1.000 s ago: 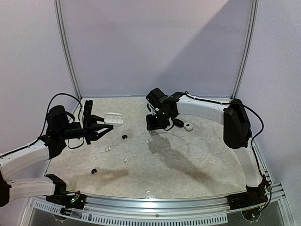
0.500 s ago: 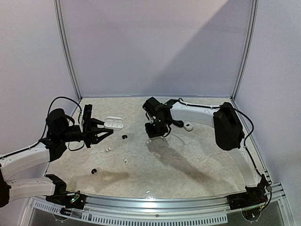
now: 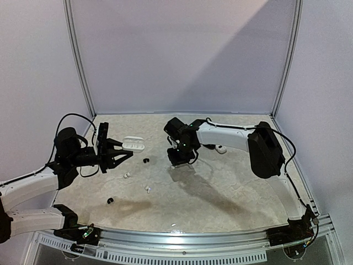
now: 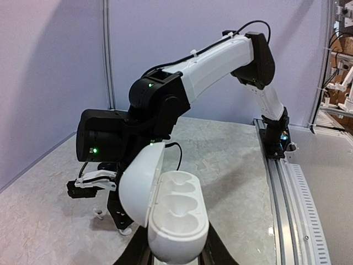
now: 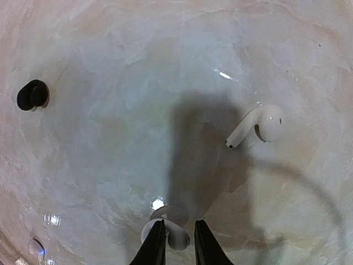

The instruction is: Insert the wireless bluetooth earbuds into the charging case

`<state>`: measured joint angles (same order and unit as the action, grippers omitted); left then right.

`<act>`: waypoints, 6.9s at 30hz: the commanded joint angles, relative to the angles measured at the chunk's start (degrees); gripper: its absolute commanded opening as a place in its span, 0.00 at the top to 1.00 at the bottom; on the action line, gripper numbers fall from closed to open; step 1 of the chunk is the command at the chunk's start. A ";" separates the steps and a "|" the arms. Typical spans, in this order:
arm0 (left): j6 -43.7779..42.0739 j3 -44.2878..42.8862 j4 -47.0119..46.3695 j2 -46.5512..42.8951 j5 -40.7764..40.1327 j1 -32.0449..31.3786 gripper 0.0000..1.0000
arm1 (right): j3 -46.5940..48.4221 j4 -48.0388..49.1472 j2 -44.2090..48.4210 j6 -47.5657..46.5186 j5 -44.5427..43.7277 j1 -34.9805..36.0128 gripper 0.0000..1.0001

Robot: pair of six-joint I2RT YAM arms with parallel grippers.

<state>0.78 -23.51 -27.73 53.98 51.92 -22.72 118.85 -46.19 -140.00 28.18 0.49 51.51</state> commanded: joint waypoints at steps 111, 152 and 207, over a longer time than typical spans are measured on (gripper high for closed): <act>9.29 -13.67 -10.33 2.14 -23.92 -2.63 1.00 | -10.46 52.32 24.78 -35.74 -18.96 17.22 1.00; 8.47 -13.41 -10.46 2.01 -24.75 -2.50 1.00 | -10.22 42.56 25.37 -37.34 -18.83 17.06 0.80; 8.78 -13.06 -8.05 3.98 -9.56 -1.65 1.00 | -5.43 36.32 26.61 -35.37 -15.35 15.16 0.77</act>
<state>8.95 -35.75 -33.76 57.89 33.87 -23.14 112.57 -8.71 -113.60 -7.92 -15.92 67.33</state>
